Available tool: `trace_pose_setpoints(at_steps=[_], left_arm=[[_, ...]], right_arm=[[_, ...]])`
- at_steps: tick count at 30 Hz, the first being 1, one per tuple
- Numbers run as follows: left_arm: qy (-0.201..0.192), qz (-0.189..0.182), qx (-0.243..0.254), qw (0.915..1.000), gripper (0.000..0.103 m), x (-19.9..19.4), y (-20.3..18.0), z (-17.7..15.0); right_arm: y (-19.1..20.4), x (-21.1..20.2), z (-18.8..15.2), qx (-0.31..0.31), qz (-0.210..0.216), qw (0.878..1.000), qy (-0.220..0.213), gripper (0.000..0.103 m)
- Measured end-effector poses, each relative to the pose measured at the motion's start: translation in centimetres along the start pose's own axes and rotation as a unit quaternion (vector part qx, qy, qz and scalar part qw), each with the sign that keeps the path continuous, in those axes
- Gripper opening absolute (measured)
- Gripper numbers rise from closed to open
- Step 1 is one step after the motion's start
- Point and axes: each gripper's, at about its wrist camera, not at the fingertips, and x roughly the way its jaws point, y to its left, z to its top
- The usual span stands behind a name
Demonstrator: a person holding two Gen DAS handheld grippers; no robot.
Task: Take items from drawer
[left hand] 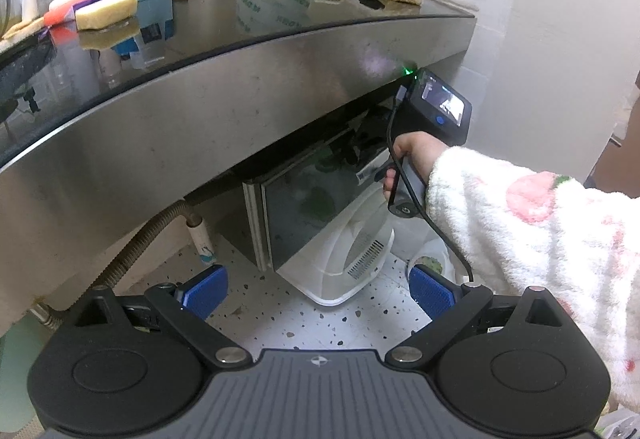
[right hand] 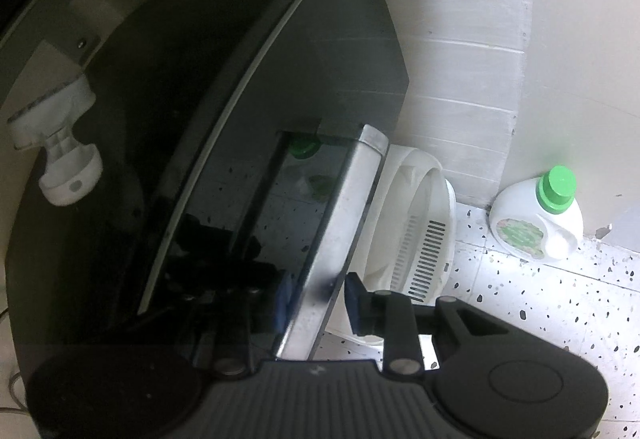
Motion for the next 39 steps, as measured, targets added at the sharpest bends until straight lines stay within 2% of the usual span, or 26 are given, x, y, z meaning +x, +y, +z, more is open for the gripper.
trace_pose_setpoints(at_steps=[3,8,14,16,18,20,23,27,31,35,39], left_arm=[[0.003,-0.004,0.004,1.0000,0.098,0.0,-0.1,0.0],[0.000,0.001,0.008,1.0000,0.098,-0.4,-0.1,-0.1],[0.011,-0.011,-0.018,0.9997,0.098,-0.5,0.2,0.1],[0.015,-0.022,-0.025,0.9993,0.098,-0.5,0.2,0.1],[0.015,-0.025,-0.026,0.9992,0.098,-0.7,0.1,0.3],[0.009,-0.019,-0.021,0.9995,0.098,-1.0,0.0,0.5],[0.001,-0.007,-0.016,0.9998,0.098,-1.4,-0.2,0.8],[0.006,-0.008,-0.017,0.9998,0.098,-1.4,-0.2,0.8],[0.004,-0.011,-0.017,0.9998,0.098,-1.5,-0.3,0.9],[-0.018,0.015,-0.003,0.9997,0.098,-2.0,-0.8,1.0],[-0.038,0.035,0.002,0.9987,0.098,-2.5,-1.3,1.0]], right_arm=[[0.2,0.0,0.1,0.004,0.002,1.000,-0.001,0.032],[0.3,0.2,0.2,0.021,0.009,1.000,0.001,0.033],[0.4,0.1,-0.1,0.025,0.010,1.000,-0.006,0.033],[0.4,0.0,-0.2,0.021,0.008,1.000,-0.008,0.037],[-0.1,0.1,-0.1,0.030,0.010,0.999,-0.005,0.048],[-0.8,0.1,-0.1,0.048,0.018,0.999,0.000,0.053],[-1.3,0.0,-0.3,0.058,0.033,0.998,-0.005,0.053],[-1.1,-1.5,-0.9,0.027,0.052,0.997,-0.048,0.055],[-2.5,-2.6,-1.1,0.045,0.080,0.995,-0.040,0.055],[-4.6,-4.7,-1.3,0.049,0.095,0.993,-0.052,0.055],[-6.9,-8.4,-2.4,0.021,0.084,0.994,-0.072,0.057]])
